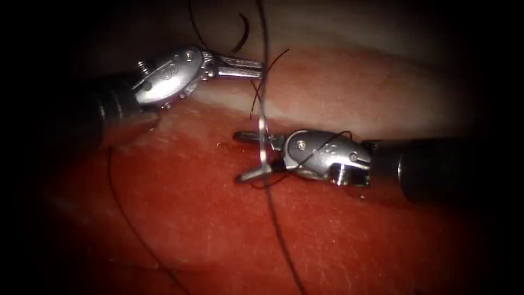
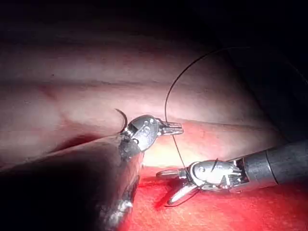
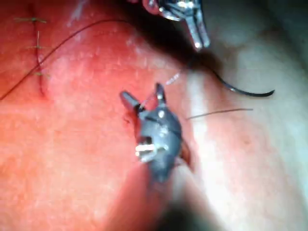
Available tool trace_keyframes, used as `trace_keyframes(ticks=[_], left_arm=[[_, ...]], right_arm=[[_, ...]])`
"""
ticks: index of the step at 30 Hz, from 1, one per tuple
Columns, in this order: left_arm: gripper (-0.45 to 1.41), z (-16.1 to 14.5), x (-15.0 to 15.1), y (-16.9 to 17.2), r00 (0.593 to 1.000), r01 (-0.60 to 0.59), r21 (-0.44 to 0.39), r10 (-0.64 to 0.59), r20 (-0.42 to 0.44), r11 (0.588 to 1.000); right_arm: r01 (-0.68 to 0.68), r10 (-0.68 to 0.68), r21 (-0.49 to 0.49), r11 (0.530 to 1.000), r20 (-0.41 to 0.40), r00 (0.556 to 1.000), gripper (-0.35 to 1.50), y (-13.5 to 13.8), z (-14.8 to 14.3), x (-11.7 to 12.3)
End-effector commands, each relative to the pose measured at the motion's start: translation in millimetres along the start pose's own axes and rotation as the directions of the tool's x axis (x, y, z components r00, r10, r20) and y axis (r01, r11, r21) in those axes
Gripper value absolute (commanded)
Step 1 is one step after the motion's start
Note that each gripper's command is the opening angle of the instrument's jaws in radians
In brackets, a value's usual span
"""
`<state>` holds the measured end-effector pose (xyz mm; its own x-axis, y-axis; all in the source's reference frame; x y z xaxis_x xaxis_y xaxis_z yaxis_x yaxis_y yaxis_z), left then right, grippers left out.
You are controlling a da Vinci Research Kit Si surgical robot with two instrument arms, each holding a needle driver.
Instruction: Wound Closure
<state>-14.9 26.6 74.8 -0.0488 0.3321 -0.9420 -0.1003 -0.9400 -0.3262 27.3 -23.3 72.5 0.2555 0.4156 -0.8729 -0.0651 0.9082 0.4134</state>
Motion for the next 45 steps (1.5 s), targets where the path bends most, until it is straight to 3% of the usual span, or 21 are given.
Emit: trace_keyframes(ticks=[1, 12, 20, 26, 38, 45], left_arm=[[-0.45, 0.6, -0.5, -0.8, 1.0, -0.002, -0.009, 0.002, -0.009, 1.0], [-0.45, 0.8, -4.5, -4.8, 0.999, -0.01, -0.052, 0.007, -0.047, 0.999], [-0.45, 0.0, -10.4, -6.5, 0.998, 0.028, -0.073, -0.031, -0.045, 0.997], [-0.45, -0.4, -12.8, -4.1, 0.997, 0.053, -0.074, -0.056, -0.043, 0.996], [-0.45, -1.2, -12.3, 1.9, 0.997, 0.033, -0.06, -0.037, -0.073, 0.998], [-0.45, -0.7, -11.4, 5.2, 0.997, 0.02, -0.068, -0.026, -0.078, 0.997]], right_arm=[[-0.005, 0.005, 0.015, 1.0, -0.006, 1.0, 1.15, -0.1, 1.1, -0.2], [-0.013, 0.015, 0.053, 0.998, -0.024, 1.0, 1.13, -0.8, 0.5, 0.4], [-0.021, 0.024, 0.038, 0.999, -0.08, 0.997, 1.13, -0.5, -0.1, 1.4], [-0.033, 0.034, 0.006, 0.999, -0.143, 0.989, 1.13, 0.6, -0.9, 1.8], [-0.142, 0.121, -0.067, 0.988, -0.248, 0.961, 1.11, 2.2, -1.7, 2.7], [-0.189, 0.159, -0.095, 0.977, -0.257, 0.953, 1.06, 3.1, -1.6, 2.4]])
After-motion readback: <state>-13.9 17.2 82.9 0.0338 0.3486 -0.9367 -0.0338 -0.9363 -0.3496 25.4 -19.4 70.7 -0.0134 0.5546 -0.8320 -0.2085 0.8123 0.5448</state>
